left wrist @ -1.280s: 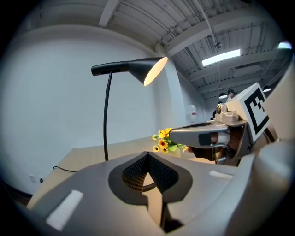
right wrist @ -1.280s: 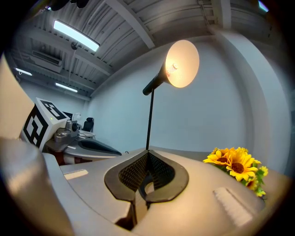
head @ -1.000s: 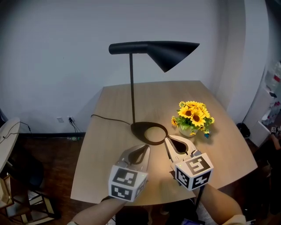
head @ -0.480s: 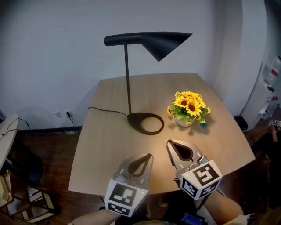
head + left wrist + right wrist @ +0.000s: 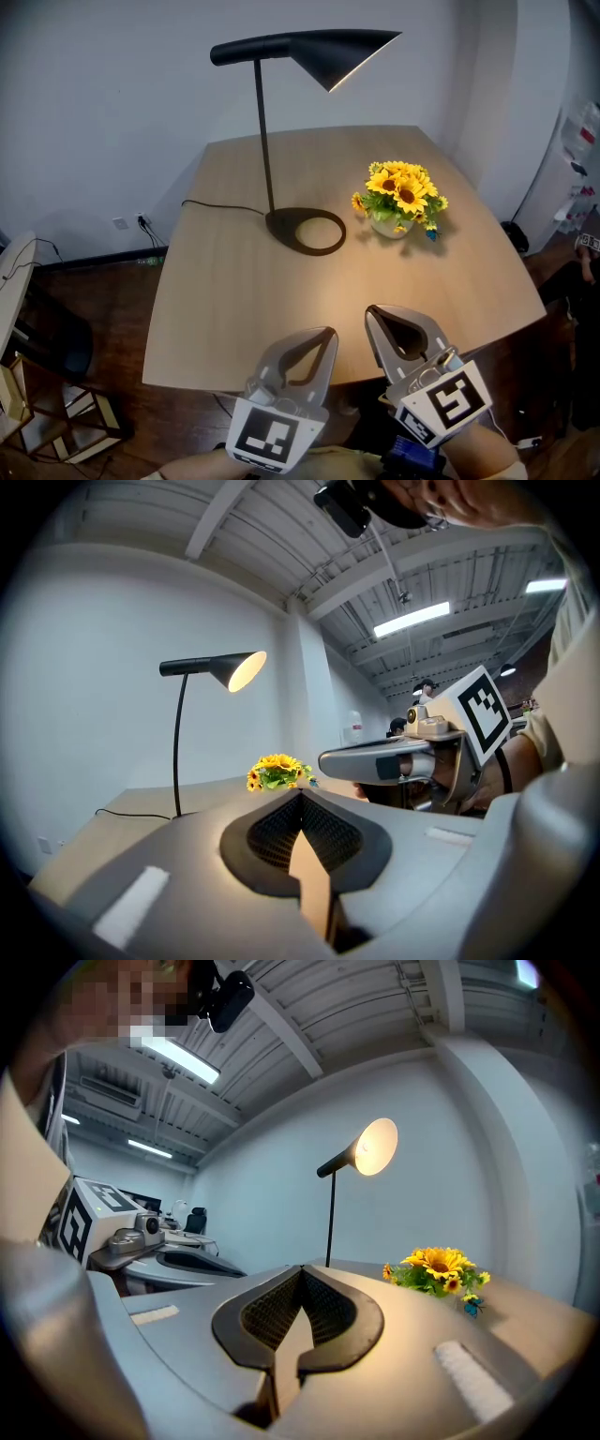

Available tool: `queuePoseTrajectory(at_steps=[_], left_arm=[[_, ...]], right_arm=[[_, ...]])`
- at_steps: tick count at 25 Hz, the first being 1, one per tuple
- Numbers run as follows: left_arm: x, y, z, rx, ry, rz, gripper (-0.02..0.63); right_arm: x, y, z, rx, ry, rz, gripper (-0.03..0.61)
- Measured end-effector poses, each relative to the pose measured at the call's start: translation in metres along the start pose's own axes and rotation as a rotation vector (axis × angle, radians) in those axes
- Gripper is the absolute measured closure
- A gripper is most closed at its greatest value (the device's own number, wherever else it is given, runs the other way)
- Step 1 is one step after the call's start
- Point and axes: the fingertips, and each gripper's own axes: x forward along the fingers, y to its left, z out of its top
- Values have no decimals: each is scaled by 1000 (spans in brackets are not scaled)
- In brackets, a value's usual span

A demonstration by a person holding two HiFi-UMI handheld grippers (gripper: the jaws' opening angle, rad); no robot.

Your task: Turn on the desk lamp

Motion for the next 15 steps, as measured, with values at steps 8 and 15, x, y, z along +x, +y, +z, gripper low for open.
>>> queuePoseTrajectory(at_steps=[8, 15], left_arm=[[-17, -24, -20, 109, 43, -32, 620], [-25, -33, -41, 98, 62, -4, 620]], right_arm=[[-38, 22, -20, 20, 21, 13, 580], [-54, 31, -43, 32, 52, 4, 580]])
